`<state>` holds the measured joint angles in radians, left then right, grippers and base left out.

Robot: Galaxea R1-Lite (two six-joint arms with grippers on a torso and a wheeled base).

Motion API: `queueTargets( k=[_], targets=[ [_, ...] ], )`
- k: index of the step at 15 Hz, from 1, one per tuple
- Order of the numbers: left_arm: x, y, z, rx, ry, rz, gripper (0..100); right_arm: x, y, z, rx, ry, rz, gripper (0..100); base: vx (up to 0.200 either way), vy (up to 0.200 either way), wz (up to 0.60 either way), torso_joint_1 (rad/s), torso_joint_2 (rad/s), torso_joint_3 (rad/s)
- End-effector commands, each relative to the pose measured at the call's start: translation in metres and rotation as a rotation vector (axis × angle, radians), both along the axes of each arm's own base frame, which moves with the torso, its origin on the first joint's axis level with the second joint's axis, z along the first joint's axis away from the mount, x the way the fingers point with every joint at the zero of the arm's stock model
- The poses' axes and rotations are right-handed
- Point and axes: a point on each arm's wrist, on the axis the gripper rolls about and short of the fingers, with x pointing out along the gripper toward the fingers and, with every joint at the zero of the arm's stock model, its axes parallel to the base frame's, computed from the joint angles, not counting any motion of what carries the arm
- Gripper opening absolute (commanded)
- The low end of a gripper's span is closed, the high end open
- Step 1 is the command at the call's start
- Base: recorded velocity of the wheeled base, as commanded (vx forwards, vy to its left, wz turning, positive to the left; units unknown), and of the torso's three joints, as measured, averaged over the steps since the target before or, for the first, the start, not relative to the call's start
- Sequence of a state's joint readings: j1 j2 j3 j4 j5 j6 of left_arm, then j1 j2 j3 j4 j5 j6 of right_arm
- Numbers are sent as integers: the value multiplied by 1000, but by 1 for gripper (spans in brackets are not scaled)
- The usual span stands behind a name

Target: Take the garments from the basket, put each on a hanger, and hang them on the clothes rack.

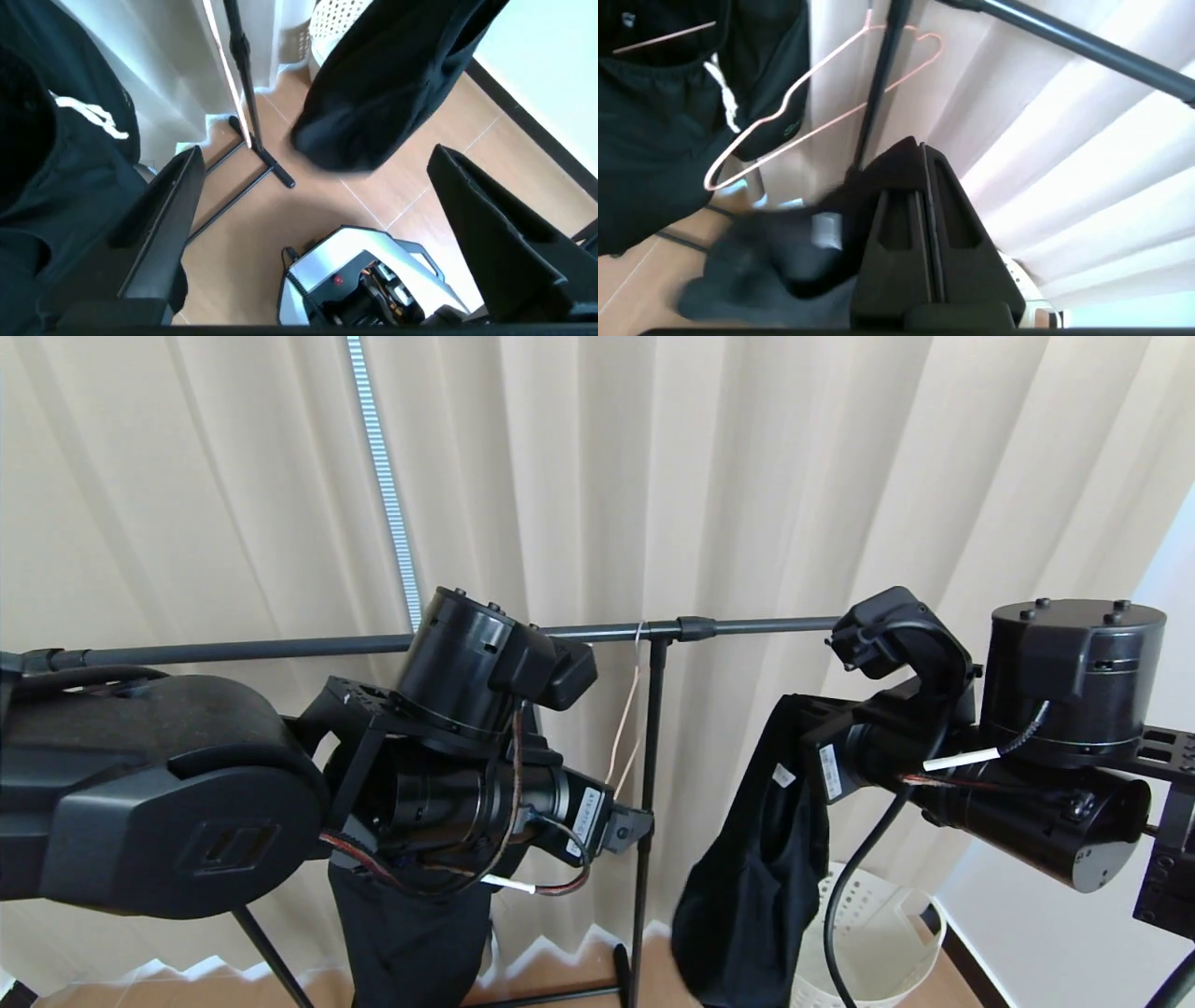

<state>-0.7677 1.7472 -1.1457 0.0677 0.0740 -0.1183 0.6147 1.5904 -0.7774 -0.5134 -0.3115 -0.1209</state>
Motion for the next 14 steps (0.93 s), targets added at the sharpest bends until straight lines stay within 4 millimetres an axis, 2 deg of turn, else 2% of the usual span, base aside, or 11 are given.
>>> queueTargets(
  k=[1, 4, 9, 14],
  targets=[
    [7, 2, 6, -16, -19, 20, 100, -2, -2, 4, 7, -13, -2, 0, 0, 0, 0, 0, 0, 0],
    [26, -6, -2, 3, -16, 56, 100, -6, -5, 7, -7, -30, -12, 0, 0, 0, 0, 0, 0, 0],
    [56, -33, -17, 45, -48, 123, 100, -6, -6, 7, -15, -30, -10, 0, 0, 0, 0, 0, 0, 0],
    [84, -51, -49, 92, -28, 159, 100, -6, -6, 7, -28, -34, -6, 0, 0, 0, 0, 0, 0, 0]
  ],
)
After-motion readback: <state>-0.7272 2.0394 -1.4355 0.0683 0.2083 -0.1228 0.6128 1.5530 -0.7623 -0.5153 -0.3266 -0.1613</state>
